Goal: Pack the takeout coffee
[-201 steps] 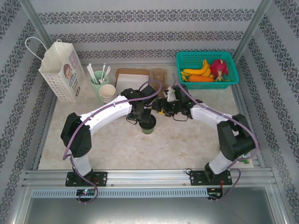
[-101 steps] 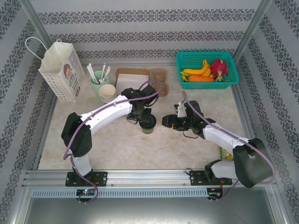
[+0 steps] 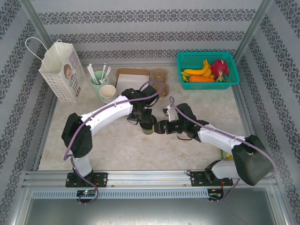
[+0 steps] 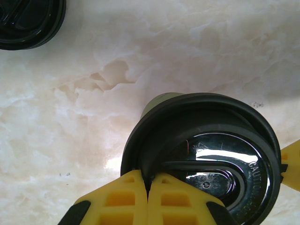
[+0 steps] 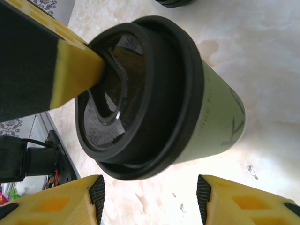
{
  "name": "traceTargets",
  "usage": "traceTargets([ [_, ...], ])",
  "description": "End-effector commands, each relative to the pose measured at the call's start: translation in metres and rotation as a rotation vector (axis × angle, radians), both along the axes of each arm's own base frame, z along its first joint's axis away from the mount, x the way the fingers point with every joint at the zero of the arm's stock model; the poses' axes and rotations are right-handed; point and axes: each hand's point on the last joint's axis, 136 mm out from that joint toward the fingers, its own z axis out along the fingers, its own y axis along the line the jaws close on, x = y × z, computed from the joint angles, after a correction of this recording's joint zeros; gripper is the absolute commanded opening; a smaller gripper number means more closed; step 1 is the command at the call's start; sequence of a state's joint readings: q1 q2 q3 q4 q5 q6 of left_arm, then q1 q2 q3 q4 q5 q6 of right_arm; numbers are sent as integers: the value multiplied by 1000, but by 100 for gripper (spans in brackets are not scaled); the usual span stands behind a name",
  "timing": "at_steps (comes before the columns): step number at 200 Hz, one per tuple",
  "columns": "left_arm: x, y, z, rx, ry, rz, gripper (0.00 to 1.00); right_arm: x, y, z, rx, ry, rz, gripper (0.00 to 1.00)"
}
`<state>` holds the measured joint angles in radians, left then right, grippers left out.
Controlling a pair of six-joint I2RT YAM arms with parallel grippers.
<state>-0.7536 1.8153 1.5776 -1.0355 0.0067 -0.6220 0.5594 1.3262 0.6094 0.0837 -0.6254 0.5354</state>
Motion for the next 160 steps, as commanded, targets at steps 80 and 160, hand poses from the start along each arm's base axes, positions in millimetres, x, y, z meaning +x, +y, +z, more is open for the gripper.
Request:
traceTargets([
  [80, -22, 6, -51, 79, 139, -1, 0, 9, -3, -32, -116, -37, -4, 54],
  [160, -59, 17, -95, 94, 278, 4, 0, 0, -29, -77, -250, 38, -74, 49],
])
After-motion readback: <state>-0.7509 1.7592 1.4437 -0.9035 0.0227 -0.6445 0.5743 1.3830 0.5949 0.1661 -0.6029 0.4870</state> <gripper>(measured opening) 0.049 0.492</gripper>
